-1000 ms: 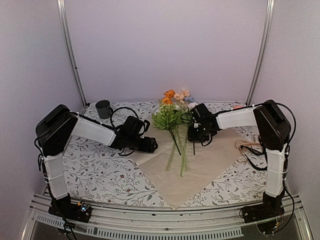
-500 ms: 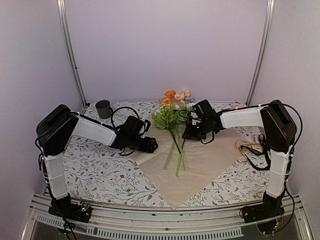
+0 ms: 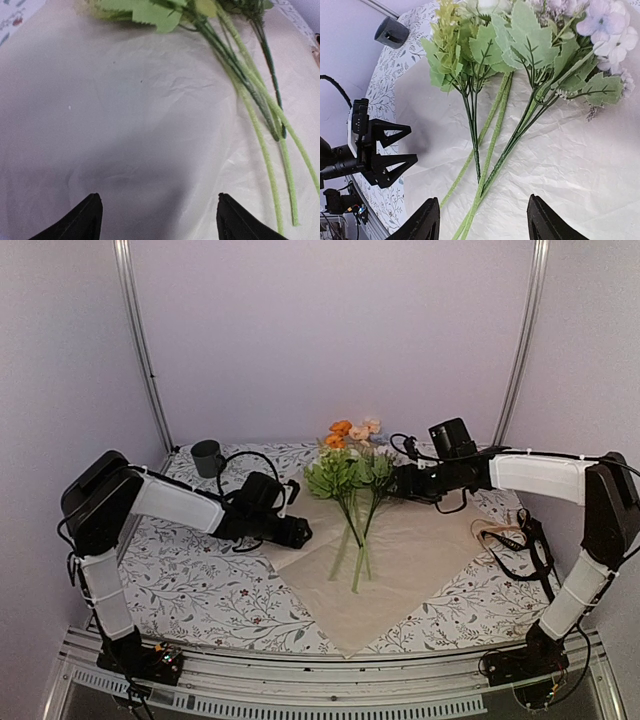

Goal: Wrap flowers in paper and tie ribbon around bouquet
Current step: Pick up the bottom corner of the flattened wrapping paper from the center of the board.

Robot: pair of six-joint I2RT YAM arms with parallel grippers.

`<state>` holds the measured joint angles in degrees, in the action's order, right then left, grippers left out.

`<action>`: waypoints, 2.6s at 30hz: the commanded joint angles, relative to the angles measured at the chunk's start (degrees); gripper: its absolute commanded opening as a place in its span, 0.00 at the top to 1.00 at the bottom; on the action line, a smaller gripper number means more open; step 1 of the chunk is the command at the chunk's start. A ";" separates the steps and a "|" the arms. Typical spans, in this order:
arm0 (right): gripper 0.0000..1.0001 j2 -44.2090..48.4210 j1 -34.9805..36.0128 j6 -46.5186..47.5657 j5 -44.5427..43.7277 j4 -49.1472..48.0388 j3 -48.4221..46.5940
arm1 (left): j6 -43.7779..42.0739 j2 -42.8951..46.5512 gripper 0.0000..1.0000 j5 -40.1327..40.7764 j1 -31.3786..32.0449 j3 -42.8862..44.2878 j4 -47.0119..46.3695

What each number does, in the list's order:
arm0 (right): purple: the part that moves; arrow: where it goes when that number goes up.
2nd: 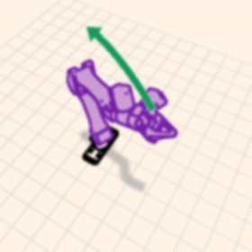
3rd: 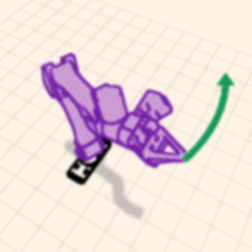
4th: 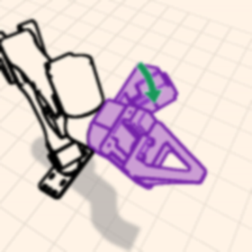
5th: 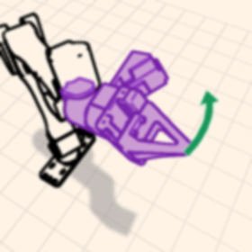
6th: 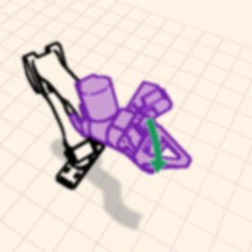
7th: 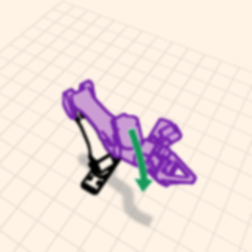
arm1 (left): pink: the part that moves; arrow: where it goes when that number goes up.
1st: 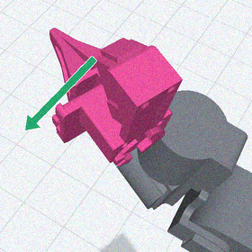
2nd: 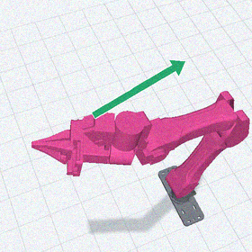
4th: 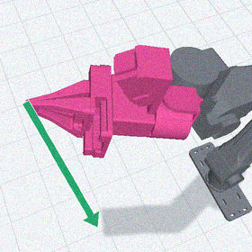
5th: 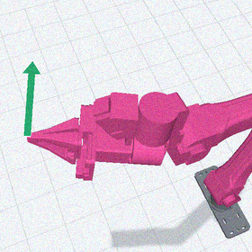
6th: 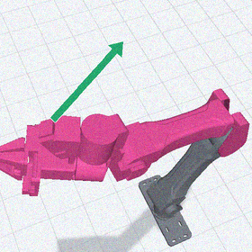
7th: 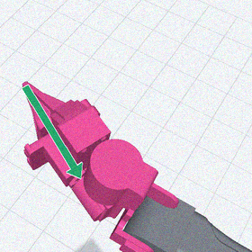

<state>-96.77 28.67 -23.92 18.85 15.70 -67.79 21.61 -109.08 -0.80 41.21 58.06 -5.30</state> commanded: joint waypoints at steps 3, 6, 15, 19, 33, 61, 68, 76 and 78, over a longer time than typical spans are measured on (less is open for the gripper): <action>0.45 0.26 -0.82 10.66 7.51 14.14 -1.12 | -15.83 13.90 0.24 -6.03 3.85 -6.06 -8.07; 0.46 -0.90 1.14 12.21 6.35 16.35 -0.19 | -26.52 18.79 0.30 -15.27 8.31 -8.86 -5.89; 0.47 -3.12 6.89 9.91 8.28 15.12 3.72 | -47.42 22.76 0.18 -18.24 25.61 -15.67 3.65; 0.47 -3.85 10.23 9.27 8.25 13.05 5.58 | -51.18 17.57 0.11 -13.26 30.33 -13.27 3.68; 0.48 -4.30 10.48 4.24 11.94 1.03 16.24 | -55.78 4.97 0.16 1.01 34.90 -9.61 1.71; 0.49 -6.74 10.45 5.02 13.45 0.54 17.62 | -55.25 9.03 0.69 6.33 34.10 -13.90 -15.79; 0.49 -6.87 10.49 5.21 13.67 0.97 17.39 | -54.23 7.55 0.77 2.82 34.26 -12.17 -15.06; 0.49 -7.02 10.45 5.63 13.83 1.50 17.19 | -53.50 8.35 1.00 -0.79 34.25 -11.52 -11.93; 0.49 -6.92 10.45 5.64 13.87 1.65 17.13 | -52.86 8.63 1.00 -1.04 34.15 -11.31 -11.35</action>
<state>-101.75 38.98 -19.03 34.24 13.87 -51.13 -32.34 -102.65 -3.01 77.01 45.15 -14.85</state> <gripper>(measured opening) 0.508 0.004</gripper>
